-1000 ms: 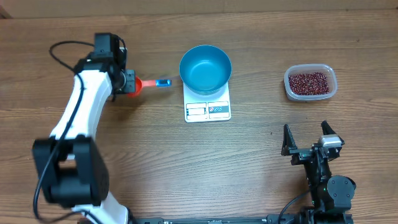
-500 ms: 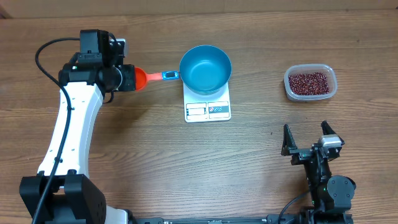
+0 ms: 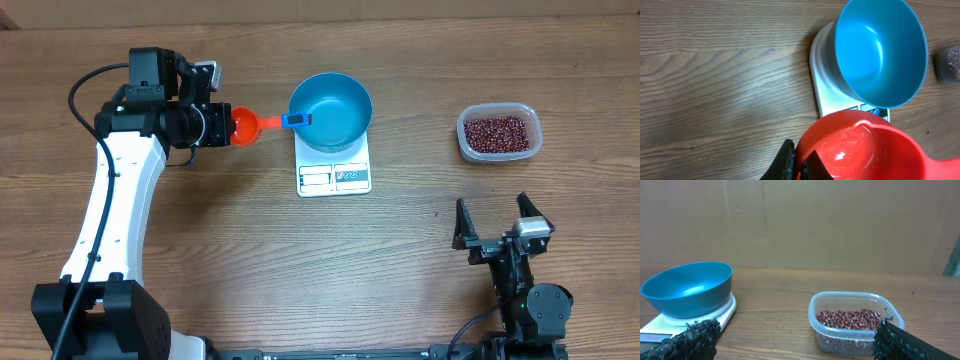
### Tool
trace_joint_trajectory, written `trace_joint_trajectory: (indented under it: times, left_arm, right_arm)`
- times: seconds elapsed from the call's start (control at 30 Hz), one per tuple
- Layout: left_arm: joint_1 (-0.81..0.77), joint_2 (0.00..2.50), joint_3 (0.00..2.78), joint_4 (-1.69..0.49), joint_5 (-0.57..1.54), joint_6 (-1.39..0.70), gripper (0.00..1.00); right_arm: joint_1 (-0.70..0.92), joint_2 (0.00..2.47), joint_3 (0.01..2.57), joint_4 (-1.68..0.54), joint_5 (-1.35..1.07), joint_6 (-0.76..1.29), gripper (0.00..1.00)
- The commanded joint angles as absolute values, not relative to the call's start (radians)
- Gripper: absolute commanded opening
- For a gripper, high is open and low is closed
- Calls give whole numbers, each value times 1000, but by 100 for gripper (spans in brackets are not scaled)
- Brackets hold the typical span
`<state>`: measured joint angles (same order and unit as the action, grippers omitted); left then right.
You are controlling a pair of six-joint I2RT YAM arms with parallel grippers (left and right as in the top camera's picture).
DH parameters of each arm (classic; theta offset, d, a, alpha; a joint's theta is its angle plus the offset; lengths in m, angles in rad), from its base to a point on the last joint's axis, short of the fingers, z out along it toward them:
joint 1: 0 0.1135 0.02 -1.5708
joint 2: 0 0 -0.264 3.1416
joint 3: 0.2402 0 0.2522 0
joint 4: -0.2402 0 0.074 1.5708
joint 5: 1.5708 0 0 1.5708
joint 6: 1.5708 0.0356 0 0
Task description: Scoop item into bowl and weigh 150g on scale
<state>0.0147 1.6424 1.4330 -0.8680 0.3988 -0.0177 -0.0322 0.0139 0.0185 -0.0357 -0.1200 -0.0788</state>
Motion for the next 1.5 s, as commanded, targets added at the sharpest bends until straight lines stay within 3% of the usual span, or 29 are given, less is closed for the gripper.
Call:
trace_joint_trajectory:
  times: [0.0, 0.17, 0.3, 0.57, 0.8, 1.1, 1.47]
  left_arm:
    - [12, 1621, 1447, -868, 444, 2, 4]
    - [10, 1621, 1446, -869, 446, 0, 4]
    - [10, 1621, 1446, -878, 445, 1, 4]
    - [10, 1621, 1446, -886, 445, 1, 4]
    - [10, 1621, 1446, -889, 438, 1, 4]
    - [10, 1621, 1446, -891, 437, 1, 4]
    - [10, 1621, 1446, -891, 437, 1, 4]
  right_arm:
    - [-27, 3, 8, 16, -156, -73, 100]
    - [-28, 3, 9, 169, -149, 156, 100]
    - [-28, 3, 36, 167, -120, 286, 100]
    - [-28, 111, 208, 6, -72, 287, 100]
    - [-28, 386, 427, -130, -132, 288, 100]
    - [-28, 781, 714, -297, -409, 289, 100]
    - [-28, 1114, 820, -158, -945, 473, 100]
